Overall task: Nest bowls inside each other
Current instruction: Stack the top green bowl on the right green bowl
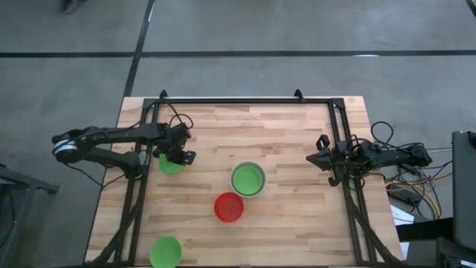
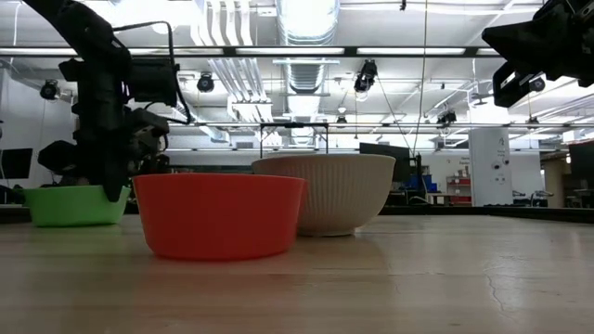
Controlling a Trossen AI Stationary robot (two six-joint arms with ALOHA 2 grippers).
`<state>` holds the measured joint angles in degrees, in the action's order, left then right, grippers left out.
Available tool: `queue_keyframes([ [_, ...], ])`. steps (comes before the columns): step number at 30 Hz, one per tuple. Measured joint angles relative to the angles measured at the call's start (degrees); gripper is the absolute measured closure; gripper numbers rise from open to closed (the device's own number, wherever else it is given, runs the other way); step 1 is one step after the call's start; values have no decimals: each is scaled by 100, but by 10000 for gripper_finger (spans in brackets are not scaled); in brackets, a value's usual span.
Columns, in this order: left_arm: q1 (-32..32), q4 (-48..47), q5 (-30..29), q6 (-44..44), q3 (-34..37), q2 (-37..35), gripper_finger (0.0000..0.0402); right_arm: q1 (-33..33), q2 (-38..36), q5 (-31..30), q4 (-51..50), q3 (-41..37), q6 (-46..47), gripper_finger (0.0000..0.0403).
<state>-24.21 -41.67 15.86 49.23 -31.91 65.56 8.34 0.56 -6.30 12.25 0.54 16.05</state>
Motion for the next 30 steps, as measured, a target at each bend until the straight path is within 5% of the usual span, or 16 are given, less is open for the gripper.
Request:
queue_keyframes([
  [30,62,-54,-501,-1211,-1268,-1220,386,2,0,0,0,0,0,394],
])
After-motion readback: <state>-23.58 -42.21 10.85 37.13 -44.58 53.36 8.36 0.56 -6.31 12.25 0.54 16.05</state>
